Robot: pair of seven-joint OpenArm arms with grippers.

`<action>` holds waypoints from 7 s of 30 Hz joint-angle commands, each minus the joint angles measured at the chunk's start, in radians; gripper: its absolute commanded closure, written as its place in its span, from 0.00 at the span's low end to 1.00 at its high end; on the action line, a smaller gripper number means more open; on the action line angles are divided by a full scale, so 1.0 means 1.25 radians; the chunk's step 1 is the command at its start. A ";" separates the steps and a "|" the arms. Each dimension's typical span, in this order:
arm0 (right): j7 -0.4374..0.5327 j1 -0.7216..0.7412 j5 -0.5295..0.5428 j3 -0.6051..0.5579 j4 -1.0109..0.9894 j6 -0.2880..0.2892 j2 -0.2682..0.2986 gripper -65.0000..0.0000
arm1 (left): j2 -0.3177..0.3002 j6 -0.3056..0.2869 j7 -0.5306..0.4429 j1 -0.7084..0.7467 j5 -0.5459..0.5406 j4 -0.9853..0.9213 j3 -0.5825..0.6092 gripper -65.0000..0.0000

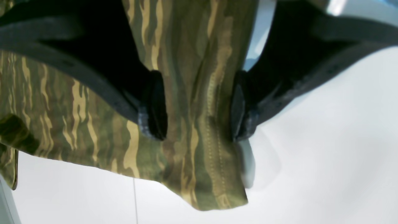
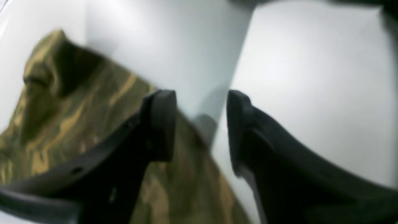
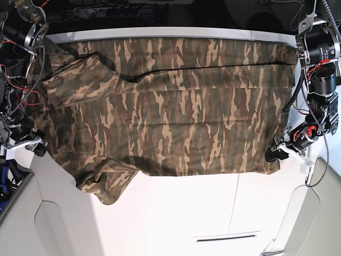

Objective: Fold the T-shirt properly
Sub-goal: 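Move both grippers to the hem corners of the shirt and grasp, then lift the hem with both grippers and fold it over onto the collar edge, then lay the folded strip down and regrasp its two ends with both grippers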

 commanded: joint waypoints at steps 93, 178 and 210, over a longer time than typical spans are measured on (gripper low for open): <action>-0.203 -0.377 0.341 0.090 0.535 0.055 0.034 0.59 | -0.192 -0.011 0.423 0.446 -0.313 0.660 -0.001 1.00; -0.492 -0.618 0.428 0.322 0.909 0.049 -0.098 0.53 | -0.197 -0.011 0.614 0.522 -0.566 0.663 -0.204 0.54; -0.386 -0.563 0.357 0.130 0.644 0.055 -0.100 1.00 | -0.051 -0.011 0.341 0.652 -0.285 0.655 -0.280 0.32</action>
